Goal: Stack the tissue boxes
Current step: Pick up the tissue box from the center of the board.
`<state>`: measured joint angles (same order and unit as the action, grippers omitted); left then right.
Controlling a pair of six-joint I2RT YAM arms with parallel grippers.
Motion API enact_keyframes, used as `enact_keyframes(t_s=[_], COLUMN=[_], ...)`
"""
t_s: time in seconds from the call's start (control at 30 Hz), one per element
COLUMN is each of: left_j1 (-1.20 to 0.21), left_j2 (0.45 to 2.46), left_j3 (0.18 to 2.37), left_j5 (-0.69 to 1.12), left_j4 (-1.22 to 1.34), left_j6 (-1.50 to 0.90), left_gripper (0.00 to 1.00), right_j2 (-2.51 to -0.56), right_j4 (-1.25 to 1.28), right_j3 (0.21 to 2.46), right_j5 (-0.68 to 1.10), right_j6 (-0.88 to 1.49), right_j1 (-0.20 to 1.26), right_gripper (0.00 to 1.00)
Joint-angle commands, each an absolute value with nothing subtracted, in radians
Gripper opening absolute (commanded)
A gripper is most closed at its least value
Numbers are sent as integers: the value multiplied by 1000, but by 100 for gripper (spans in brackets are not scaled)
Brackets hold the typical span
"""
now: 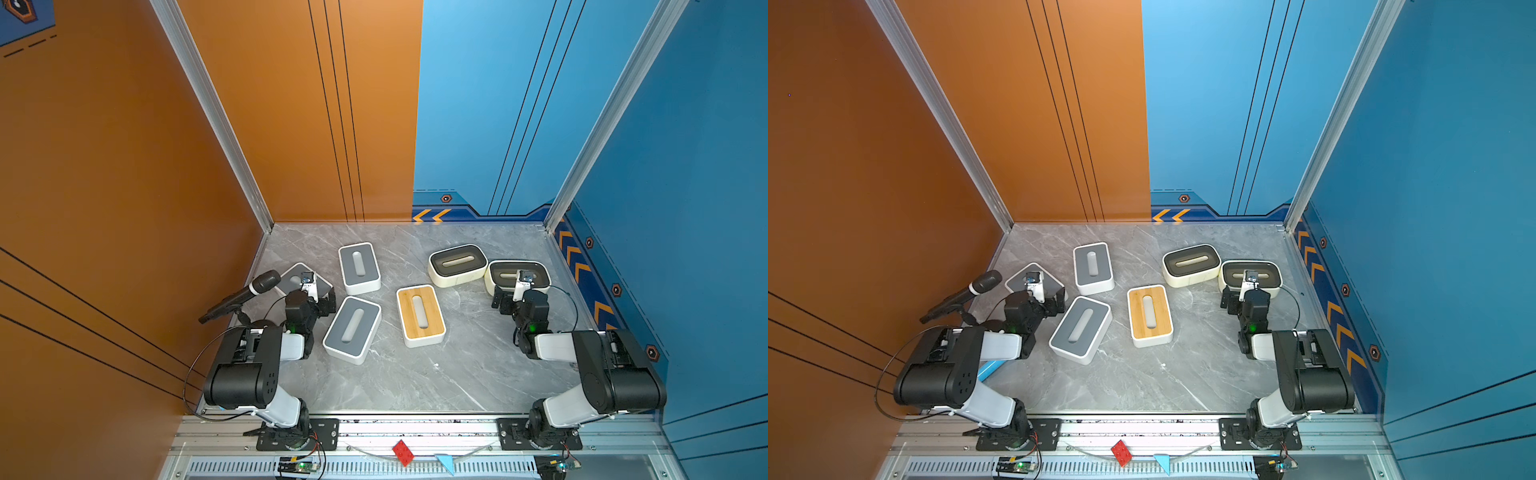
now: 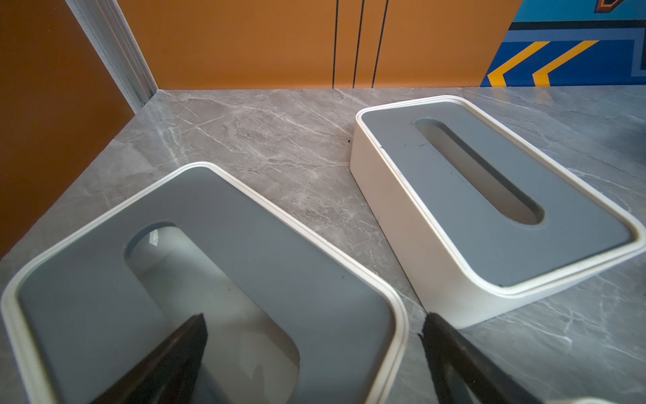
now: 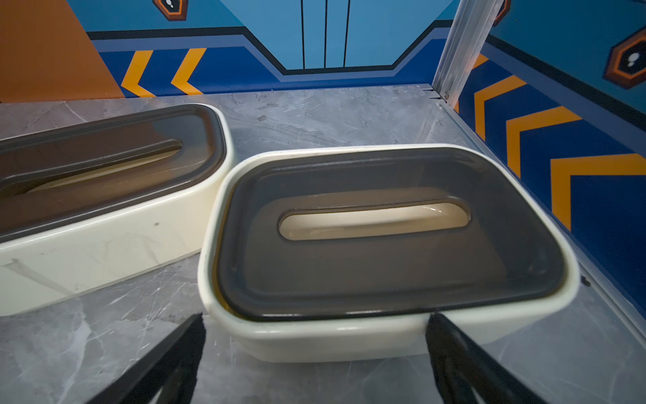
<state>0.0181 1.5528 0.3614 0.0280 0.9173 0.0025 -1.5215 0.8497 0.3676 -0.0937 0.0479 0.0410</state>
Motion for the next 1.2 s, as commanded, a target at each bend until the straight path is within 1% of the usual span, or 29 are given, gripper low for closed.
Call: enact_keyframes(t_s=[0.0,0.17,0.27,0.37,0.47,0.5,0.57,0.63,0.73,0.87,0.93,1.0,1.1,1.17], left_j1=[6,8,18,28,16,13,-8,-40,-95,-190,-235,-263,-304,-324], left_j2=[1557,1557,1519,1438,1395,1377,1305,1219,1135,1037,989,974,1003,1044], left_j3=[369,355,332,294,274,267,272,307,339,447,514,614,790,948], left_j5=[30,11,-41,-112,-219,-245,-315,-367,-401,-422,-400,-323,-166,-35], left_j4=[933,961,977,975,968,963,880,730,643,418,303,163,-38,-194], left_j6=[16,7,-23,-56,-80,-85,-90,-105,-130,-164,-175,-203,-236,-221], left_gripper=[98,98,98,98,98,98,98,98,98,98,98,98,98,98], right_j2=[-1529,-1528,-1496,-1373,-1199,-1141,-1015,-944,-926,-944,-955,-973,-1002,-1027], right_j4=[882,897,946,951,861,815,680,547,488,376,321,261,162,65], right_j3=[371,365,329,269,235,234,264,321,369,435,468,509,593,671], right_j5=[-139,-161,-234,-352,-479,-494,-454,-425,-413,-403,-392,-393,-376,-346], right_j6=[29,28,50,81,109,136,202,206,163,153,153,152,155,169], right_j1=[53,60,67,71,102,111,114,126,168,218,244,275,319,349], right_gripper=[100,100,100,100,100,100,100,100,100,100,100,100,100,100])
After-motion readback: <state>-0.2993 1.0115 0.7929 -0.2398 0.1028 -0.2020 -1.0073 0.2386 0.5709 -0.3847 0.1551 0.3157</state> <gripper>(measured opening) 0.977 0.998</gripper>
